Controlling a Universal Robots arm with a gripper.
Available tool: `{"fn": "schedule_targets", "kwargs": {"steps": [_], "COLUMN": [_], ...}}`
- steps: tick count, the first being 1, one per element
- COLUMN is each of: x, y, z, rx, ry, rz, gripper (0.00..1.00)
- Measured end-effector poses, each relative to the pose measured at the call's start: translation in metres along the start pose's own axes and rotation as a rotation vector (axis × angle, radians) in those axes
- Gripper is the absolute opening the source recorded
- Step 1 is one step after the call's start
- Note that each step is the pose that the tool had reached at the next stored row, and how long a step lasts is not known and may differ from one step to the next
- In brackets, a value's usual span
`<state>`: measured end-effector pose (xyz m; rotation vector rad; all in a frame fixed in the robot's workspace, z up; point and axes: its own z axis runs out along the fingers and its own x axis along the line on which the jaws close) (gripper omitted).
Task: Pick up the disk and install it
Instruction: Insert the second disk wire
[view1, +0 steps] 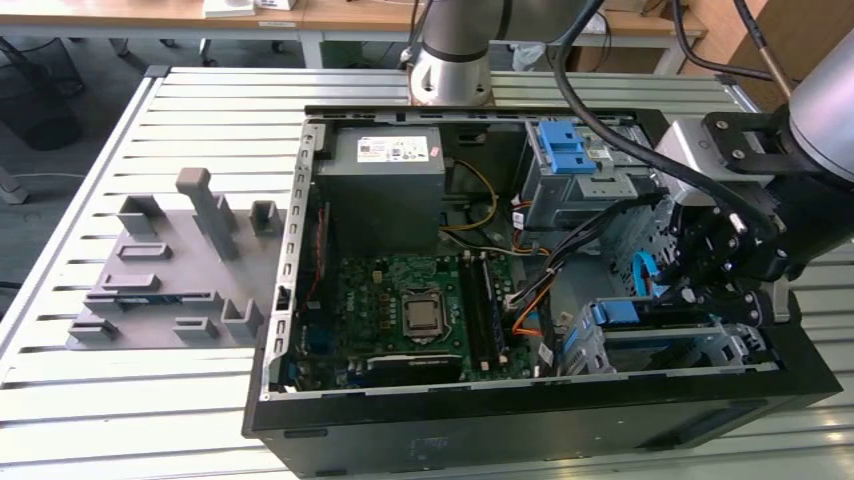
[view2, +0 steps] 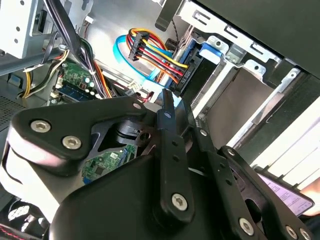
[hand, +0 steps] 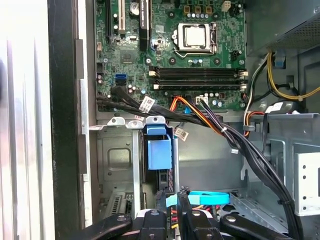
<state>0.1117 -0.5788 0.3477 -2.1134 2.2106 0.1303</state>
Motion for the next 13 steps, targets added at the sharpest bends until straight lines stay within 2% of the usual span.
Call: {"fn": "schedule_targets", "kwargs": {"steps": [2, 4, 13], "x": [0.0000, 0.0000, -0.0001], "y": [0.0000, 0.0000, 0.0000], "z": [-0.0001, -0.0002, -0.0007], "rx": [-0.0001, -0.0001, -0.0001], "ry": [-0.0002, -0.0002, 0.0000], "rz": [0.000, 0.000, 0.000], "gripper": [0.22, 0.11, 0.11]}}
